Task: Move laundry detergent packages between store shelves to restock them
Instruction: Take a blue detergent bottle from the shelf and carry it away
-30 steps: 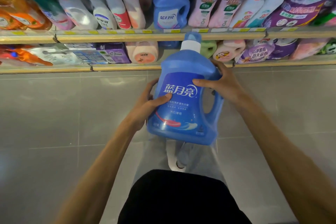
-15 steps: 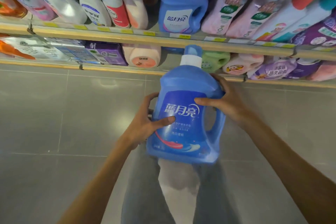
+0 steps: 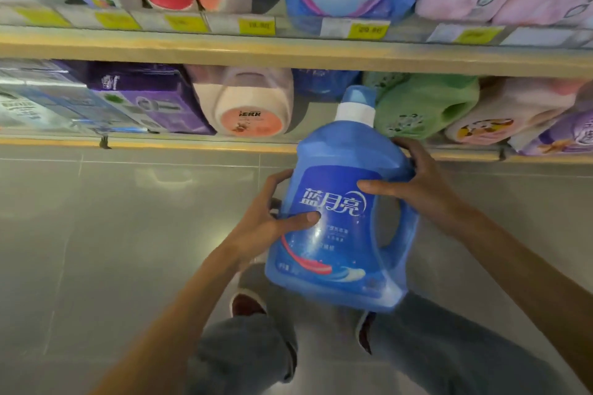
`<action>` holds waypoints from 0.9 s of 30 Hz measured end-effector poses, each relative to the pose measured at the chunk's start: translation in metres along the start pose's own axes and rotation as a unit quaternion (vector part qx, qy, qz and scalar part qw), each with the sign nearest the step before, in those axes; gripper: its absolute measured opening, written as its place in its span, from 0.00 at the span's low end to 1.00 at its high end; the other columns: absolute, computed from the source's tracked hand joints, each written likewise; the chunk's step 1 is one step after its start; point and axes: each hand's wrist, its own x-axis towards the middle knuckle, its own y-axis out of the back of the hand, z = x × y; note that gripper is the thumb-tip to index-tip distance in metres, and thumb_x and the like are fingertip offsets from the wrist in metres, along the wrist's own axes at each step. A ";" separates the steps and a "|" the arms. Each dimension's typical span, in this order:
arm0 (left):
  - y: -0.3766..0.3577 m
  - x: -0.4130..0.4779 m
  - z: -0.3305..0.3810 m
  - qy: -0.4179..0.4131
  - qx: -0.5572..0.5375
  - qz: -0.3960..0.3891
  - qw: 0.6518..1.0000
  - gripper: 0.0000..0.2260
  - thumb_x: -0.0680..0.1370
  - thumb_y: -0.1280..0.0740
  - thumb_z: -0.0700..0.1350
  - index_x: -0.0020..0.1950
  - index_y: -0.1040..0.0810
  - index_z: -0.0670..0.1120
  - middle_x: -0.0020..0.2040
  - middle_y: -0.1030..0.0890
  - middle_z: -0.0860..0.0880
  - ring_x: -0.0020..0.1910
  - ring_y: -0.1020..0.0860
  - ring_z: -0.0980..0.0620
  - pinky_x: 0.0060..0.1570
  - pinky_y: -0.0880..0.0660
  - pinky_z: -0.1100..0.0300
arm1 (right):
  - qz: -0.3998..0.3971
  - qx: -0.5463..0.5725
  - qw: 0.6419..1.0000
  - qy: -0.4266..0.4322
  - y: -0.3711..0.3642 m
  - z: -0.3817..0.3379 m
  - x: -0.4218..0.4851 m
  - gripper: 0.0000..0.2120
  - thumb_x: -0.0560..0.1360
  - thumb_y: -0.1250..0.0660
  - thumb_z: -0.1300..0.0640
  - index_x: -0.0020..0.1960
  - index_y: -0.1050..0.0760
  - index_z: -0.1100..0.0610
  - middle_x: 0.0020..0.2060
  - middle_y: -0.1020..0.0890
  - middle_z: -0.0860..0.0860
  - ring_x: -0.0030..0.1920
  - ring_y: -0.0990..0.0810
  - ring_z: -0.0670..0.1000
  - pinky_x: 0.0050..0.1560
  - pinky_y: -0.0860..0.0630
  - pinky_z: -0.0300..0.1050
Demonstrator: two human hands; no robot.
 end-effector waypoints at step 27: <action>0.006 0.239 -0.099 -0.140 -0.024 0.049 0.989 0.36 0.66 0.20 0.46 0.70 0.33 0.55 0.56 0.15 0.44 0.50 0.14 0.44 0.40 0.18 0.55 | -0.013 -0.066 0.979 0.192 -0.015 0.106 0.228 0.38 0.56 0.15 0.51 0.62 0.28 0.46 0.55 0.20 0.42 0.52 0.20 0.41 0.54 0.22 0.35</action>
